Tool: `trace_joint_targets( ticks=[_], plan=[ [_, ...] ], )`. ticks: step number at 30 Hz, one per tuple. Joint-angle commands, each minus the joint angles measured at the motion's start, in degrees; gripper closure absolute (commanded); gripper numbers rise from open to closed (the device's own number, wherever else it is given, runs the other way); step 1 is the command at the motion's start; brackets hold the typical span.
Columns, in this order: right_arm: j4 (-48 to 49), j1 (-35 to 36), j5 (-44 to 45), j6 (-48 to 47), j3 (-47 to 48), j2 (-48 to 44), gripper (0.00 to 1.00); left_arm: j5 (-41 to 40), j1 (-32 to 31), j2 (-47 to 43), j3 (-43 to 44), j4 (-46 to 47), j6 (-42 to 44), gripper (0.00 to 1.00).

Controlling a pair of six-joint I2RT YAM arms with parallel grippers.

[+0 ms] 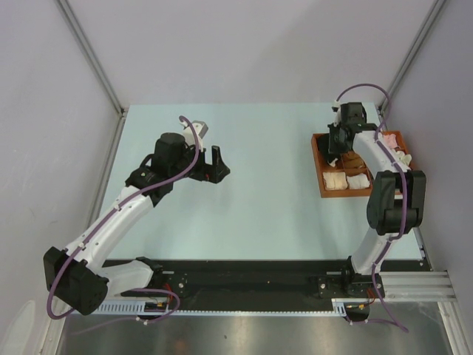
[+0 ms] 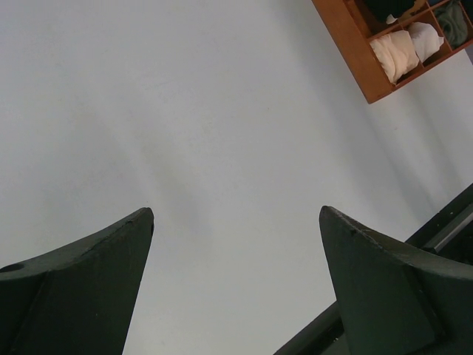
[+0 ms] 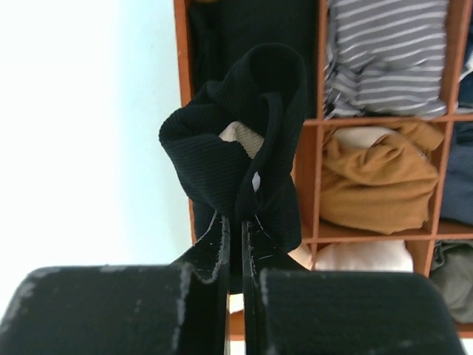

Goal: Roll the underwear
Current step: Place the underwear in the storage box.

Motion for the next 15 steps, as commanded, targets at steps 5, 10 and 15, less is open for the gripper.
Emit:
trace_joint_targets(
  ticks=[5, 10, 15],
  plan=[
    [-4.9, 1.0, 4.2, 0.1, 2.6, 2.5, 1.0, 1.1, 0.5, -1.7, -0.3, 2.0, -0.8, 0.02],
    [-5.0, 1.0, 5.3, -0.1, 2.8, 3.6, 1.0, 1.0, 0.6, -1.8, -0.3, 2.0, -0.7, 0.02],
    [-4.2, 0.9, 6.9, 0.3, 3.2, 5.2, 1.0, 0.8, 0.7, -1.9, -0.4, 2.1, -0.6, 0.02]
  ],
)
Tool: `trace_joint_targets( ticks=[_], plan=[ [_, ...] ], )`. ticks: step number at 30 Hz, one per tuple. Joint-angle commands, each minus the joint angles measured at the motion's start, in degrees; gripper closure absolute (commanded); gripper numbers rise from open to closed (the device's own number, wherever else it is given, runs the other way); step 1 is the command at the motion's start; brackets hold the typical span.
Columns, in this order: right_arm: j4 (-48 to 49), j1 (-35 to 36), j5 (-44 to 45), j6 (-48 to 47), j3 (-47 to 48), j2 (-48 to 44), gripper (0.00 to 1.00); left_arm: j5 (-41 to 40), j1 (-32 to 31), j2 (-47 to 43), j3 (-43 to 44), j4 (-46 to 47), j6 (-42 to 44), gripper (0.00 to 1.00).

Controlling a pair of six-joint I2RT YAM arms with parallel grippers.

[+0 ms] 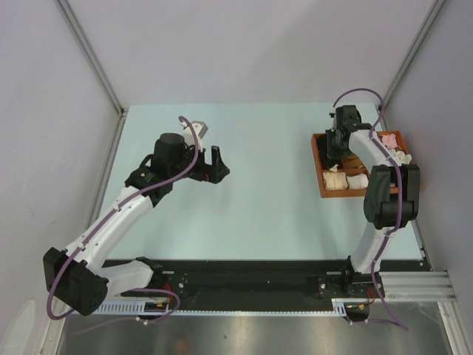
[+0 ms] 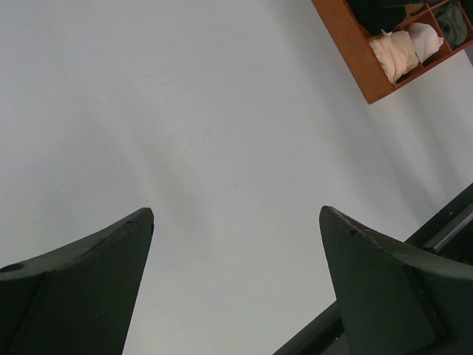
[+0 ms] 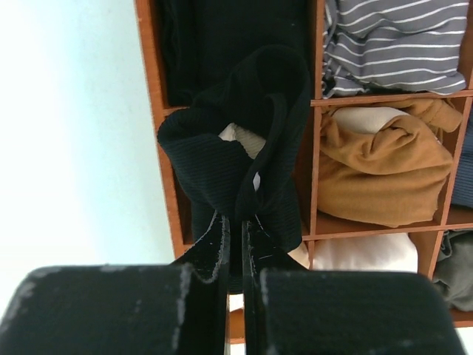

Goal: Roll the underwear
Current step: Place the underwear in the storage box.

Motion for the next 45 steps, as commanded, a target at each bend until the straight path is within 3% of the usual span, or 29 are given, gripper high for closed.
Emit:
trace_joint_targets(
  ticks=[1, 16, 25, 30, 33, 34, 36, 37, 45],
  plan=[
    [-0.2, -0.1, 3.5, 0.2, 2.3, 2.1, 1.0, 0.5, 0.6, -1.7, -0.2, 2.1, -0.5, 0.01],
    [0.6, 1.0, 4.9, 0.5, 4.6, 13.2, 1.0, 0.5, 0.9, -1.7, -0.2, 2.0, -0.4, 0.01],
    [1.9, 0.2, 1.3, 0.9, 3.5, 12.1, 1.0, -2.1, 2.4, -2.2, 0.0, 1.4, 0.2, 0.01],
    [2.4, 0.0, -3.2, 0.9, 3.5, 9.5, 0.58, -4.9, 4.8, -4.2, -0.2, 1.4, 0.9, 0.0],
    [2.5, 0.0, -5.1, 0.9, 3.5, 6.9, 0.38, -4.6, 7.5, -4.8, -0.2, 1.5, 1.0, 0.0],
    [2.6, -0.1, -5.3, 0.9, 3.5, 6.0, 0.26, -4.6, 8.1, -5.0, -0.2, 1.5, 1.2, 0.0],
    [3.0, -0.3, -6.4, 0.9, 3.5, 3.5, 0.22, -4.2, 10.1, -5.3, -0.3, 1.5, 1.1, 0.0],
    [3.2, -0.4, -7.0, 0.9, 3.5, 2.7, 0.13, -3.9, 10.7, -5.6, -0.4, 1.6, 1.0, 0.0],
    [1.3, -0.5, -9.9, 3.1, 4.7, -9.5, 0.02, -7.0, 15.5, -9.0, -1.1, 2.0, 0.3, 0.0]
  ],
)
